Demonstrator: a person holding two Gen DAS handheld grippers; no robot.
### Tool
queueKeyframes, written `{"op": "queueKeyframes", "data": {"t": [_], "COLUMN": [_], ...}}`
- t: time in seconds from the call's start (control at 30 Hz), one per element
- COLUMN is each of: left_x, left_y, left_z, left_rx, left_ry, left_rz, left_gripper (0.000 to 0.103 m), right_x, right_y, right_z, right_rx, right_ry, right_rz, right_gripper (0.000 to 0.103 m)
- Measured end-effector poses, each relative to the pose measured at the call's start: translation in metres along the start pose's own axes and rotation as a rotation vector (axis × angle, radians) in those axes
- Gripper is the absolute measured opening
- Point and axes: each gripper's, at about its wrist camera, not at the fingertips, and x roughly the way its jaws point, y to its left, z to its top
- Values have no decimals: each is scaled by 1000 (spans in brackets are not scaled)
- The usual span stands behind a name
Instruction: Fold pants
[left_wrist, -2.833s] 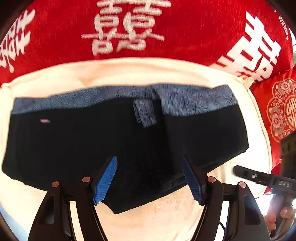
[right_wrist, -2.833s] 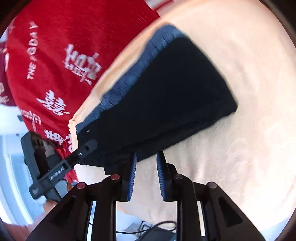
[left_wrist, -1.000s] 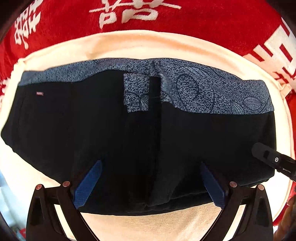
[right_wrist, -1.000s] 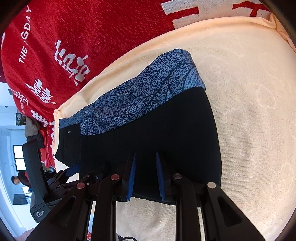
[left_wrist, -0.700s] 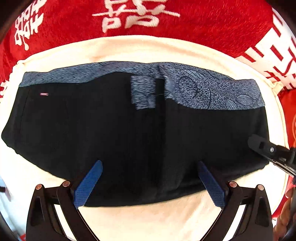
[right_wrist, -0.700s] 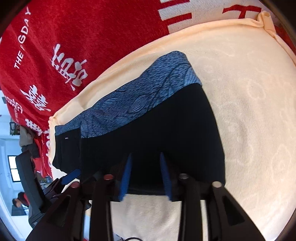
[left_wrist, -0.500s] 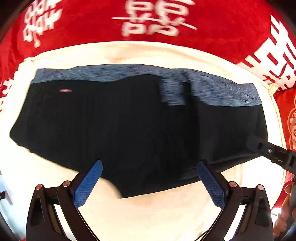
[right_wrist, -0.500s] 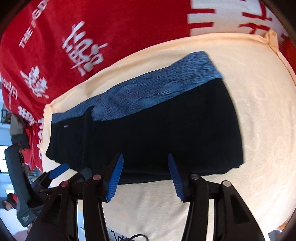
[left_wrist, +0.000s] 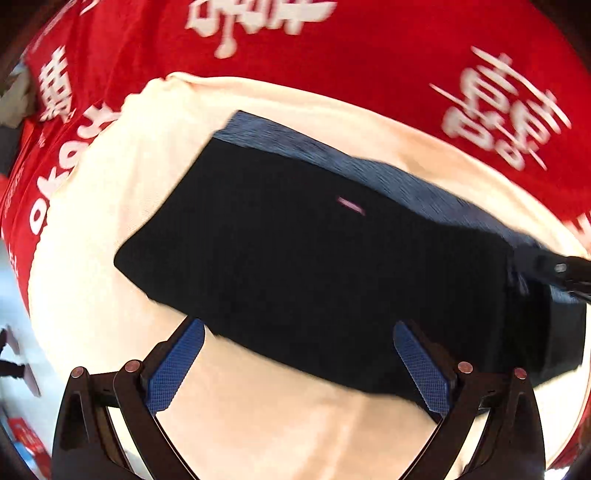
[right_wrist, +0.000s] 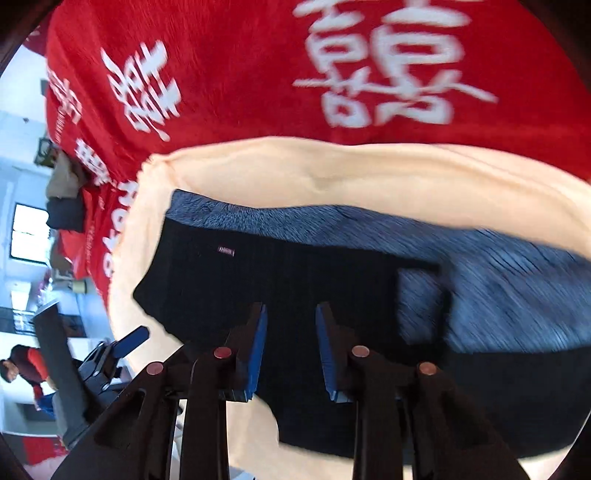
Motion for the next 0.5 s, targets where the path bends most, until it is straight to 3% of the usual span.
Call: {"op": "queueKeyframes", "data": {"t": [0.13, 0.27, 0.4, 0.5], "left_x": [15, 25, 31, 27], "left_y": [26, 38, 51, 58], "left_z": [7, 1, -8, -12], "left_rx": [-50, -59, -85, -103], "left_ry": [34, 64, 95, 107], "left_rz": [6, 5, 13, 13], "left_gripper": [103, 103, 103, 103], "right_x": [46, 91, 71, 26], "right_y": [16, 21, 25, 29], "right_z": [18, 37, 56, 48], "right_rx": [-26, -52, -41, -69], "right_ry": [62, 114, 9, -56], "right_rz": [-19, -136, -206, -163], "right_gripper": [30, 31, 33, 46]}}
